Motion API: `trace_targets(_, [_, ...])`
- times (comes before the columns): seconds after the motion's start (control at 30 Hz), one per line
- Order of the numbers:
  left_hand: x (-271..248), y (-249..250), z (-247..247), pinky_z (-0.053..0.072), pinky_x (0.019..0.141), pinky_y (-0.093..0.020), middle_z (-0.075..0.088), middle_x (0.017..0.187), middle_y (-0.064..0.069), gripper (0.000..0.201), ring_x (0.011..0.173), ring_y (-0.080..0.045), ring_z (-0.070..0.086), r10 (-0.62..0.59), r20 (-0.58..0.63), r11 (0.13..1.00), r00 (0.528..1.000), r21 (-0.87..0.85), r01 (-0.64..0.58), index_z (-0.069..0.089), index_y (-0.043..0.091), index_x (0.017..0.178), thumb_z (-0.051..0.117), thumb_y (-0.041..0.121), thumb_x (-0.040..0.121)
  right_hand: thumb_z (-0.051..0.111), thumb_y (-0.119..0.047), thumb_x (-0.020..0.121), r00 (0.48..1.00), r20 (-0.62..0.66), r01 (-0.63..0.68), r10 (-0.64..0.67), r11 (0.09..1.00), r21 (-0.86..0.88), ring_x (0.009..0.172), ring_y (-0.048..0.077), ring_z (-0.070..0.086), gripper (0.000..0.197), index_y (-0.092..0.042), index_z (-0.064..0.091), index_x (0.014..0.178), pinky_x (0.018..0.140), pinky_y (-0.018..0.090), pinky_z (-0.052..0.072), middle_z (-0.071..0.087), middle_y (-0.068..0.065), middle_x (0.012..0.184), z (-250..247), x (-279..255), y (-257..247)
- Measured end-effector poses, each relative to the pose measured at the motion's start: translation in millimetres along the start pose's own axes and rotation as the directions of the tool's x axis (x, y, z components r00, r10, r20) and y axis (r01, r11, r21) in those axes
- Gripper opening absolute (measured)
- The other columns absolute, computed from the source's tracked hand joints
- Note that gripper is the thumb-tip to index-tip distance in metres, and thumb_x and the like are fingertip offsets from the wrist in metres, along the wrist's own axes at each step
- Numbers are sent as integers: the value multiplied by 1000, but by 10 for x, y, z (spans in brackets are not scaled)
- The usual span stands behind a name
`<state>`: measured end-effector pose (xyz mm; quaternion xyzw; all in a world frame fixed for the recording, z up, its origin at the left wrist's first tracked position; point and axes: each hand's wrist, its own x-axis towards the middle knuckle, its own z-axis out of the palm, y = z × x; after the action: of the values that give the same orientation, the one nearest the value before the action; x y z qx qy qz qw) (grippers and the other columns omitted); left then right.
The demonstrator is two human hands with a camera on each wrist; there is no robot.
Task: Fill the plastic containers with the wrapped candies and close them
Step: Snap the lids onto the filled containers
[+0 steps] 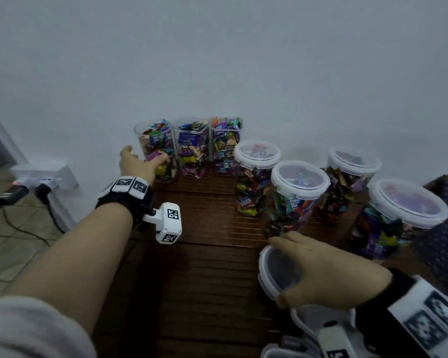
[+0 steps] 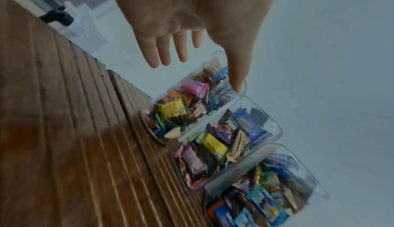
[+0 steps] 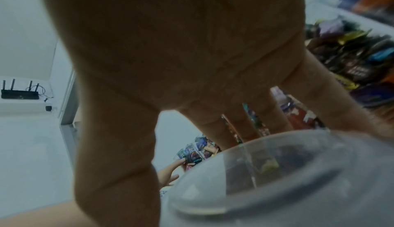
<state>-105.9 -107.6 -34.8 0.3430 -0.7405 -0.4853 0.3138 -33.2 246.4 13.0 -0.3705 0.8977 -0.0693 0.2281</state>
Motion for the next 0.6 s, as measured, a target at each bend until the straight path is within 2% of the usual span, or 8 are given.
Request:
trace_targets(0.17, [249, -10, 124, 34, 110, -40, 33, 150, -15, 103, 135, -28, 38, 22, 71, 1000, 997, -6, -21, 18, 10, 149, 81, 36, 71, 68, -54, 75, 1000, 12, 28, -28, 999, -26, 134, 10, 26, 100, -21, 11, 151, 109, 26, 29, 22, -8, 147, -21, 296, -104])
trace_targets(0.27, [373, -16, 177, 39, 107, -41, 42, 144, -13, 103, 129, -27, 45, 40, 79, 999, 996, -39, -37, 24, 9, 146, 84, 36, 66, 68, -54, 76, 999, 32, 37, -36, 999, -38, 135, 12, 27, 100, -20, 12, 151, 109, 26, 29, 22, -8, 148, -28, 429, -165])
trace_targets(0.37, [475, -22, 199, 43, 104, -43, 46, 141, -13, 105, 126, -28, 48, 28, 63, 1000, 998, 1, -28, 26, 9, 144, 85, 39, 63, 68, -52, 75, 998, 46, 43, -41, 998, -53, 134, 16, 28, 99, -18, 13, 151, 110, 30, 30, 24, -4, 147, -13, 534, -213])
trace_targets(0.53, [507, 57, 244, 45, 96, -41, 51, 134, -17, 82, 120, -33, 51, 21, 52, 989, 998, 146, -28, 37, 3, 133, 79, 38, 73, 69, -52, 76, 998, 60, 22, -18, 998, -59, 133, 20, 30, 99, -17, 14, 151, 109, 35, 32, 27, 0, 145, -14, 631, -287])
trace_targets(0.6, [481, 106, 210, 44, 95, -42, 51, 132, -18, 81, 119, -35, 51, 8, 52, 980, 999, 200, -18, 40, 2, 131, 79, 43, 72, 69, -51, 76, 998, 62, 7, -3, 998, -59, 134, 21, 29, 99, -17, 13, 151, 109, 37, 33, 26, 0, 146, -25, 646, -307])
